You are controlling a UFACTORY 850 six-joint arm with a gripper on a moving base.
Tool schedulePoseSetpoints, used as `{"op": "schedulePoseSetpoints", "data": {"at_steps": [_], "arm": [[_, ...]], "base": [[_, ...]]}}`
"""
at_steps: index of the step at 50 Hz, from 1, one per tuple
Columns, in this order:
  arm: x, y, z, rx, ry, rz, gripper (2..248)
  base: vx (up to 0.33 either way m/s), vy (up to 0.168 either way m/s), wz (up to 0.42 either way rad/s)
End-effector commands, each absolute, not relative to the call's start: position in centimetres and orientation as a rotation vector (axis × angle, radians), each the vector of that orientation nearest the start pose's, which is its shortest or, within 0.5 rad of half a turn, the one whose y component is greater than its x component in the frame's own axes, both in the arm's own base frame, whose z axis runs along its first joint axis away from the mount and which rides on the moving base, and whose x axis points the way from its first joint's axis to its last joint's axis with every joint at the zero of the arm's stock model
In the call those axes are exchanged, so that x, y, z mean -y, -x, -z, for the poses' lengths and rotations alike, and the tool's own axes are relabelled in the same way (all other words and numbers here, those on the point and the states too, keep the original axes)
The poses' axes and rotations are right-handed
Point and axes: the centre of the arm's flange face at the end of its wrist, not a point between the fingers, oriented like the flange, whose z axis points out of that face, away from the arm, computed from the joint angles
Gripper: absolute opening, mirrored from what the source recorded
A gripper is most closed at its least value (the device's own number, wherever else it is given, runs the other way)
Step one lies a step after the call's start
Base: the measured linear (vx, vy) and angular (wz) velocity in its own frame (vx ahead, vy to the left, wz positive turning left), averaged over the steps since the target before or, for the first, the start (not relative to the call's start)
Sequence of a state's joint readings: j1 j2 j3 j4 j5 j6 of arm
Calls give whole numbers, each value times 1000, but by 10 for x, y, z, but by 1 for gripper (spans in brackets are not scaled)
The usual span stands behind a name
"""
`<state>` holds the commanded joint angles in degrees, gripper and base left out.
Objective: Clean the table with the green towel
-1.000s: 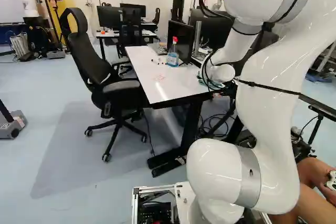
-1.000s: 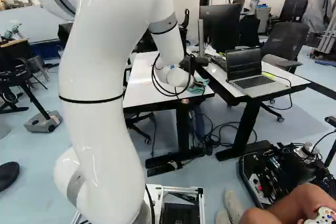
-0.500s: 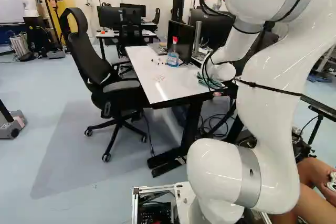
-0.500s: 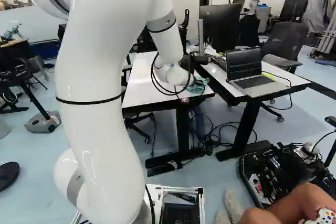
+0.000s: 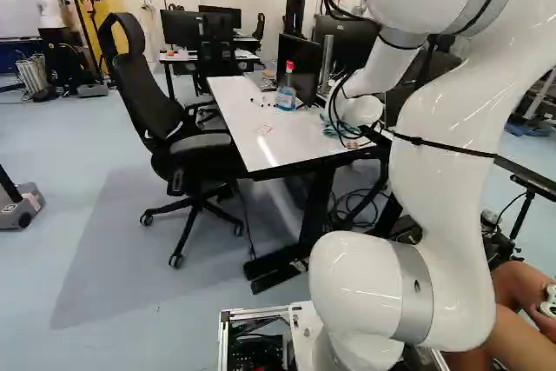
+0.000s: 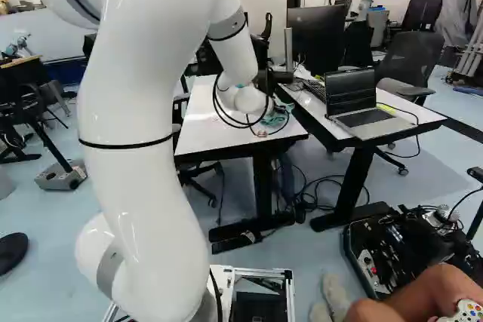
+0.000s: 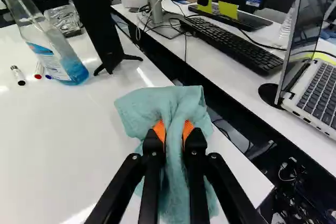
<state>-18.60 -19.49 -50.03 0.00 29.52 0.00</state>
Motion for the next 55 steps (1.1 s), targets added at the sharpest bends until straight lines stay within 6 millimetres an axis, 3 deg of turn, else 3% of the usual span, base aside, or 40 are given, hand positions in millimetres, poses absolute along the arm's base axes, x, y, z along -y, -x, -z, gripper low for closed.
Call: {"op": "schedulePoseSetpoints", "data": {"at_steps": [55], "arm": [[101, -552, -439, -298, 2870, 1420, 55]], "base": [[0, 0, 0]]}}
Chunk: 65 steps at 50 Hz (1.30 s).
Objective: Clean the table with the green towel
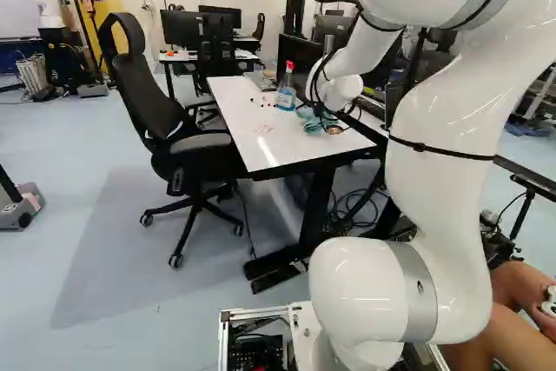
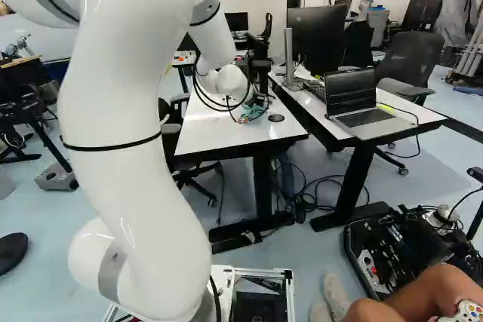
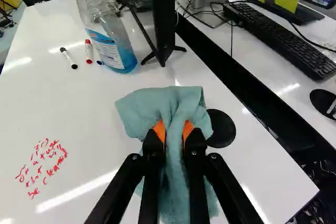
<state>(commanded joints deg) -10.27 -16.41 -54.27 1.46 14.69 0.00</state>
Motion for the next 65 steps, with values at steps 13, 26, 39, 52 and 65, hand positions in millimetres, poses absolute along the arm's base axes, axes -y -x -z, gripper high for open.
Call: {"op": "schedulePoseSetpoints", "data": {"at_steps": [13, 26, 39, 52, 65], "arm": [[83, -558, -451, -263, 2864, 1396, 55], [65, -567, -456, -222, 2859, 1374, 55], [48, -580, -455, -176, 2847, 1375, 55], [30, -592, -454, -130, 2833, 1377, 55], [13, -606, -453, -88, 2819, 1381, 55]], "base": [[0, 0, 0], [0, 0, 0], [0, 0, 0], [0, 0, 0], [0, 0, 0]]}}
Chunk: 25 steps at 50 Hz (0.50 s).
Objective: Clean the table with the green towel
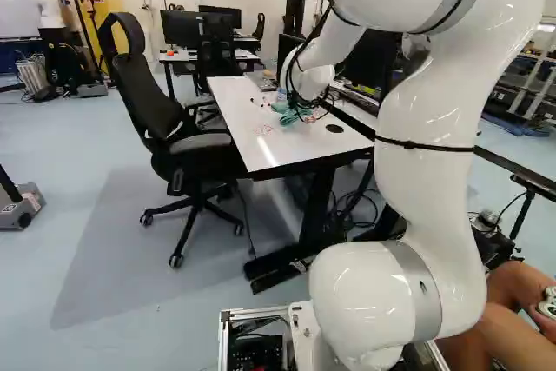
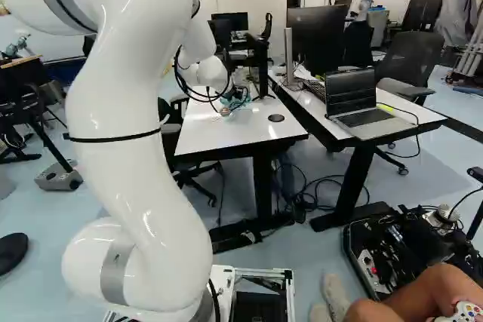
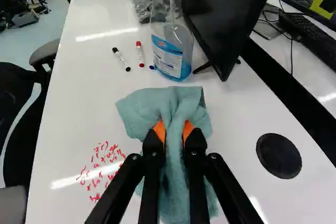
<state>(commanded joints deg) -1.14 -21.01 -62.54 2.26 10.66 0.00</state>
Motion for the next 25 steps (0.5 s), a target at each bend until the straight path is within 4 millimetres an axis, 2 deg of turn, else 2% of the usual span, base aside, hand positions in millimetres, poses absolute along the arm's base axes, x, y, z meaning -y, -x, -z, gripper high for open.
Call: {"op": "schedulePoseSetpoints", "data": {"at_steps": [14, 25], "arm": [[0, -615, -454, -58, 2799, 1401, 55], [-2, -617, -447, -53, 2804, 1389, 55]], "base": [[0, 0, 0], [0, 0, 0]]}}
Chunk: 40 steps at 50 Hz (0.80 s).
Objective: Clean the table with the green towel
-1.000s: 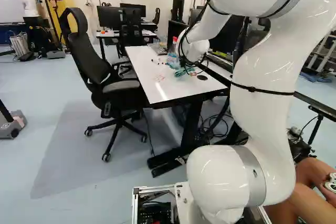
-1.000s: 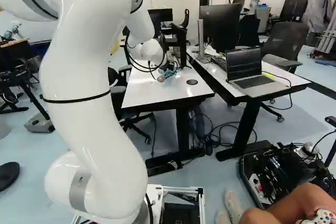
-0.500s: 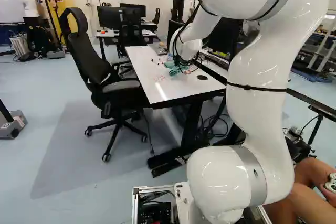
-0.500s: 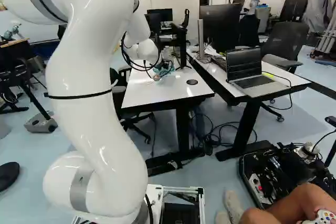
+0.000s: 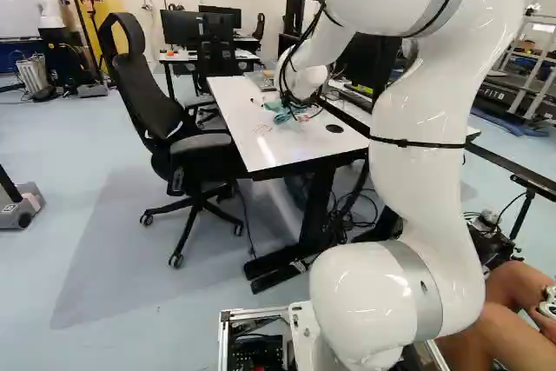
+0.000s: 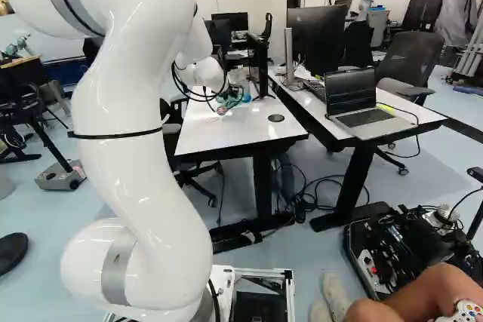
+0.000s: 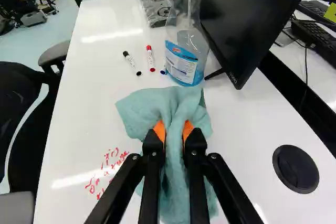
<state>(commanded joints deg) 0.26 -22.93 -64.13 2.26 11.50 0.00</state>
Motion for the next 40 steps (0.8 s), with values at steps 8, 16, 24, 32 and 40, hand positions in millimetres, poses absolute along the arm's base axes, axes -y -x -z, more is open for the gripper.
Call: {"op": "schedulePoseSetpoints", "data": {"at_steps": [8, 16, 24, 32, 40], "arm": [[-2, -619, -438, -53, 2814, 1368, 55], [-2, -622, -429, -54, 2816, 1365, 55], [-2, -624, -419, -54, 2824, 1350, 55], [-2, -625, -412, -54, 2832, 1334, 55], [-2, -625, -412, -54, 2832, 1334, 55]], "base": [[0, 0, 0], [0, 0, 0], [0, 0, 0], [0, 0, 0], [0, 0, 0]]}}
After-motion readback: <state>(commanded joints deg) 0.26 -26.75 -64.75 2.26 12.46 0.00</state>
